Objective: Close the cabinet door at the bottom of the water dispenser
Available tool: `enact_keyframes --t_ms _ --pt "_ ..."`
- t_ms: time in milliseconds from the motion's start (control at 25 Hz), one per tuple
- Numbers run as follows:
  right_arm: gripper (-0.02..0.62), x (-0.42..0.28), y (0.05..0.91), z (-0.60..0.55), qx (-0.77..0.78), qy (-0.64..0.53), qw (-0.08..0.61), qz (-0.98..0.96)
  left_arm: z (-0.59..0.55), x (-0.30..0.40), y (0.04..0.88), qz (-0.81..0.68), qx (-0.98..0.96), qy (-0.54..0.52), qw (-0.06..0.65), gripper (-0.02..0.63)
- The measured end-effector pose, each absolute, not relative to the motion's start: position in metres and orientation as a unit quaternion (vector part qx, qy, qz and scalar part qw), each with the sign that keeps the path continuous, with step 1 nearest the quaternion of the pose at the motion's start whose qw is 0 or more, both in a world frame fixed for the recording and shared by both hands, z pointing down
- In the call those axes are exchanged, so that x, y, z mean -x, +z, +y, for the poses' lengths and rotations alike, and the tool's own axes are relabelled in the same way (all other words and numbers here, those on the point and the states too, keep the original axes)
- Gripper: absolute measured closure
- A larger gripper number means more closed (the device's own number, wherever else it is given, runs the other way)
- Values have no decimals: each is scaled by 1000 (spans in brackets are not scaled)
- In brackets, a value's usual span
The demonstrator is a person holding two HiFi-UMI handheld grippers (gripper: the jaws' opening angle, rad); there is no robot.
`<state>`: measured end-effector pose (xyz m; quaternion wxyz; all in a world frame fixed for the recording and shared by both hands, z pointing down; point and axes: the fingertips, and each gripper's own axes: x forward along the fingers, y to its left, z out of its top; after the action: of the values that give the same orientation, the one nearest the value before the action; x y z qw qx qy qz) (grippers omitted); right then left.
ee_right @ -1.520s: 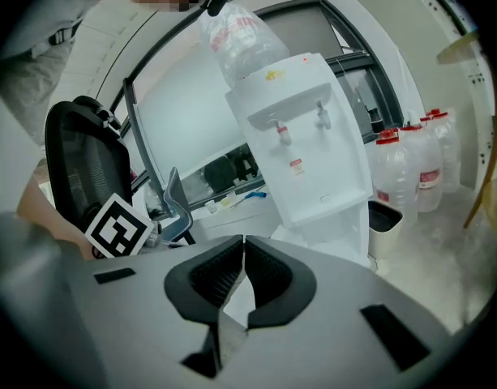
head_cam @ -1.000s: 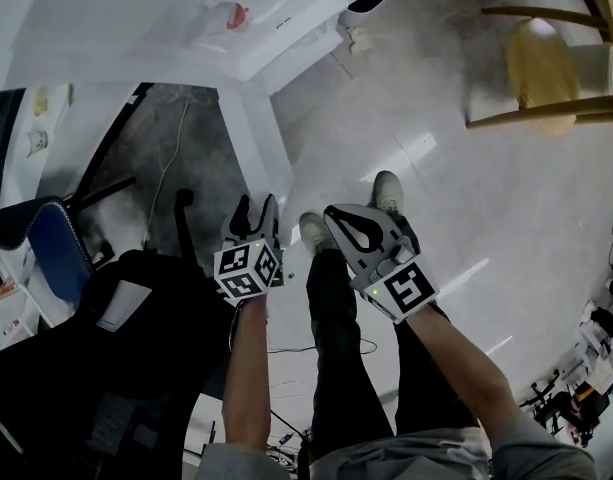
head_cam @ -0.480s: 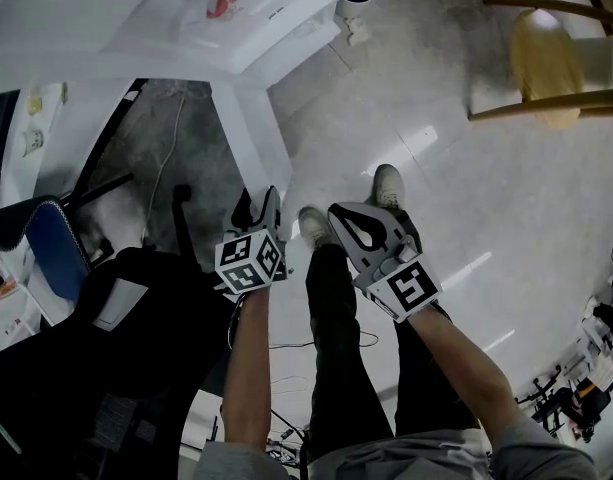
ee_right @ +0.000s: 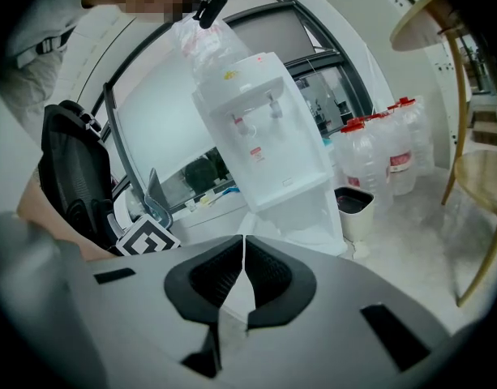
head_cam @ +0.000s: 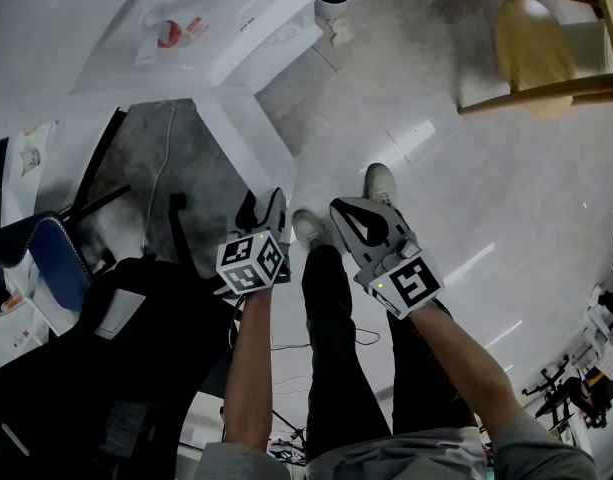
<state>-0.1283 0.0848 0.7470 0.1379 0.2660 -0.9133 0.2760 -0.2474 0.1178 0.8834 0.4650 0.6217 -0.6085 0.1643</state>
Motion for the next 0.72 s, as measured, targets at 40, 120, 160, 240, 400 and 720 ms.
enact_keyframes --t_ms 40,120,160,240,400,720 --pt "583 125 746 83 -269 275 137 -913 116 244 883 -606 -623 163 467 376" --pt "583 118 745 79 -273 274 135 -912 111 236 882 -601 -626 159 471 371" --pt "583 115 745 77 -275 275 135 -911 108 232 882 -598 -628 157 473 368" --pt "583 109 745 73 -281 277 135 -909 102 224 881 -591 -632 154 476 362" --pt "583 96 745 64 -292 281 134 -904 90 207 879 -575 -645 155 479 357" --pt "583 74 746 45 -309 284 131 -898 61 187 877 -556 -663 165 472 357"
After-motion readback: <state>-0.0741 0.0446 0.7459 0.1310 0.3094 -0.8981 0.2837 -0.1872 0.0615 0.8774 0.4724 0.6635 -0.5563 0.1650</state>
